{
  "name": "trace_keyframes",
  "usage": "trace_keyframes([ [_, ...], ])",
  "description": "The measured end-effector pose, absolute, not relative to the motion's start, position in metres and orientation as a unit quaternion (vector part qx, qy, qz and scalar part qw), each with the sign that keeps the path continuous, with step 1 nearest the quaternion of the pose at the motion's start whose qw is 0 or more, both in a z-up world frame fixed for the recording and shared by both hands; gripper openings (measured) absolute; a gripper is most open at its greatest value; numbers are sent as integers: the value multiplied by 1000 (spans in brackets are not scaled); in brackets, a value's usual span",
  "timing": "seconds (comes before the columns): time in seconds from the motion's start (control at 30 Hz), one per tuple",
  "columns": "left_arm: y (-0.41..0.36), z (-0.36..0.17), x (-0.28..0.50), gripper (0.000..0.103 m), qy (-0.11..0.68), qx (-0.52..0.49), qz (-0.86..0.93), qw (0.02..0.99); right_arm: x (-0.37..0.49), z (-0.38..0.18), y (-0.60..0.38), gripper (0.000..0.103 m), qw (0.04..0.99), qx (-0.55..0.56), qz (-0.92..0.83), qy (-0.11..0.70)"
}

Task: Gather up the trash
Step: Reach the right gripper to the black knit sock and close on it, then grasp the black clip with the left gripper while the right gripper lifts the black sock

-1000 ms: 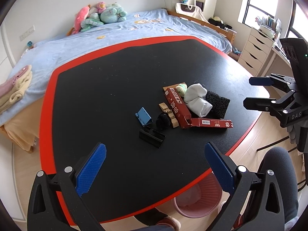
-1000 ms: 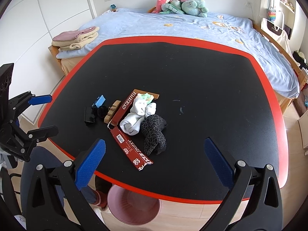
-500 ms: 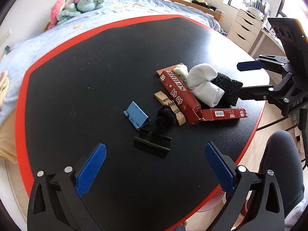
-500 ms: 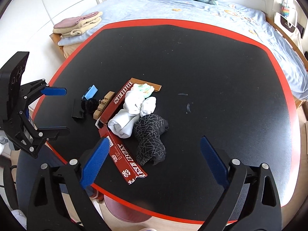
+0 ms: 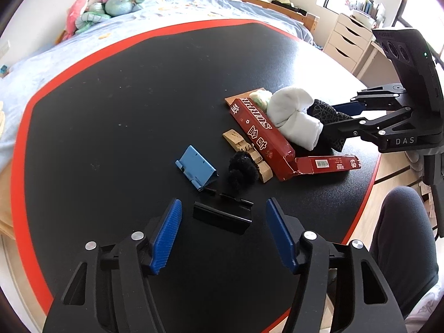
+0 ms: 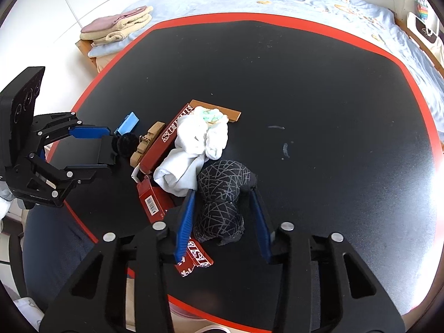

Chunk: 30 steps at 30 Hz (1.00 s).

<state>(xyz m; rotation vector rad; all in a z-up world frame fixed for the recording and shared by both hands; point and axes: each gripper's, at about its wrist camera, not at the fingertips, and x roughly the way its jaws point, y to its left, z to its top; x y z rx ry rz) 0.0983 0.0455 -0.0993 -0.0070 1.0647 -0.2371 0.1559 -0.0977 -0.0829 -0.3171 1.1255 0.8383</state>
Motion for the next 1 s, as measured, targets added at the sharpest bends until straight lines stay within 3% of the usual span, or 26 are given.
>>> trace_keyframes([
  [0.1, 48, -99, 95, 42, 507, -9, -112, 855, 155, -83, -100, 29, 755, -139, 383, 513],
  [0.57, 45, -76, 71, 42, 491, -29, -76, 868, 141, -58, -115, 27, 783, -117, 363, 491],
  [1.0, 16, -43, 25, 42, 461, -45, -56, 885, 74, -24, -148, 28, 801, -104, 369, 460],
])
